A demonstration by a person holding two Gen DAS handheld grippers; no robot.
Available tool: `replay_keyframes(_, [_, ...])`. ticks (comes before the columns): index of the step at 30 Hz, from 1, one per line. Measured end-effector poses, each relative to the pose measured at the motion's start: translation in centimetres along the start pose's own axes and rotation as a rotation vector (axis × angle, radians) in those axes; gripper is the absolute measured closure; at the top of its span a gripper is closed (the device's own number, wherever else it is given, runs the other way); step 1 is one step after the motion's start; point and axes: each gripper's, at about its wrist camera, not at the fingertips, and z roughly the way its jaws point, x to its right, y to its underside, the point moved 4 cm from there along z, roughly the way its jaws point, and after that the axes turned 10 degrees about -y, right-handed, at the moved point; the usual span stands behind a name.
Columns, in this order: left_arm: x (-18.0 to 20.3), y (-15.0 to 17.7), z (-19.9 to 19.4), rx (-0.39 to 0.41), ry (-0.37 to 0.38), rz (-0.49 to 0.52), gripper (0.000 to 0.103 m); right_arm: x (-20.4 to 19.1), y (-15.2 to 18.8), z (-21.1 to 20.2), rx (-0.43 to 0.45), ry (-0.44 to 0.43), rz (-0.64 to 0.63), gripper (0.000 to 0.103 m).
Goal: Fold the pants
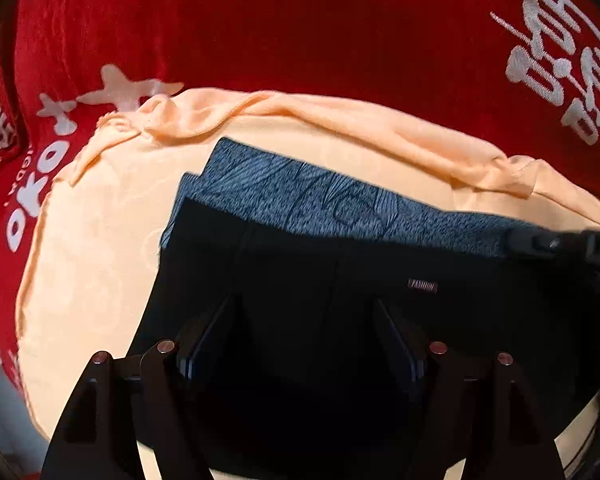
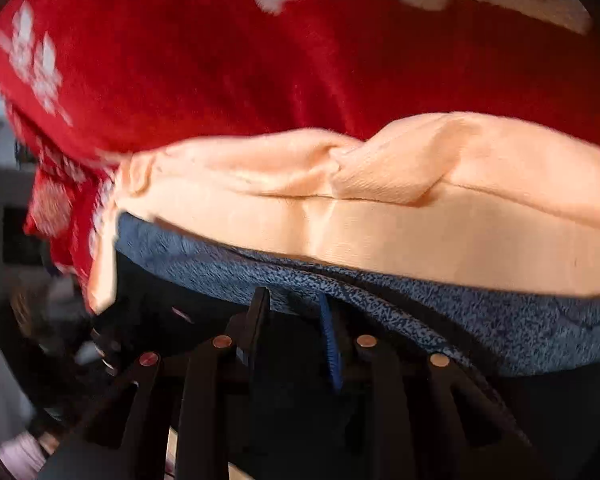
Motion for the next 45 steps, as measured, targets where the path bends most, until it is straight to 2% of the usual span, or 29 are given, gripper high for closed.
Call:
replay_keyframes(3, [-0.5, 0.7, -0.7, -0.043, -0.023, -0.042, 0.030, -1.0, 1.5, -3.1, 0.039, -0.013, -0.030, 0.047])
replay_keyframes(4, [-0.6, 1.2, -1.1, -0.053, -0.027, -0.051, 0.030, -0.9, 2.2, -4.3, 0.050, -0.024, -0.026, 0.045])
replay_keyframes(7, [-0.4, 3.0, -2.3, -0.073, -0.027, -0.047, 0.030, 0.1, 4.7, -7.6, 0.065, -0.038, 0.028, 0.045])
replay_keyframes(14, [3.8, 7.6, -6.1, -0.103, 0.010, 0.053, 0.030, 3.8, 12.8, -14.7, 0.137, 0.045, 0.146, 0.045])
replay_keyframes(19, [7.1, 9.7, -7.8, -0.091, 0.085, 0.153, 0.030, 6.0, 19.0, -18.1, 0.211, 0.107, 0.266, 0.045])
replay_keyframes(23, [9.8, 11.7, -9.3, -0.074, 0.117, 0.247, 0.030, 7.7, 24.6, -19.9, 0.264, 0.152, 0.355, 0.045])
replay_keyframes(28, [13.5, 14.2, -12.0, -0.048, 0.199, 0.364, 0.030, 9.8, 31.5, -22.5, 0.333, 0.224, 0.469, 0.045])
replay_keyframes(33, [17.8, 16.2, -15.6, -0.032, 0.302, 0.430, 0.030, 12.6, 37.5, -25.7, 0.411, 0.270, 0.611, 0.045])
replay_keyframes(36, [21.4, 17.0, -16.6, -0.051, 0.360, 0.459, 0.030, 14.1, 39.9, -27.2, 0.427, 0.328, 0.628, 0.045])
replay_keyframes(41, [27.1, 18.3, -16.7, -0.099, 0.427, 0.469, 0.030, 16.9, 42.4, -28.8, 0.426, 0.359, 0.648, 0.045])
replay_keyframes(43, [29.4, 18.4, -16.3, -0.137, 0.457, 0.446, 0.030, 18.2, 43.2, -29.2, 0.424, 0.334, 0.640, 0.045])
replay_keyframes(45, [31.2, 18.5, -15.9, -0.158, 0.465, 0.427, 0.030, 19.2, 43.4, -29.1, 0.419, 0.272, 0.630, 0.045])
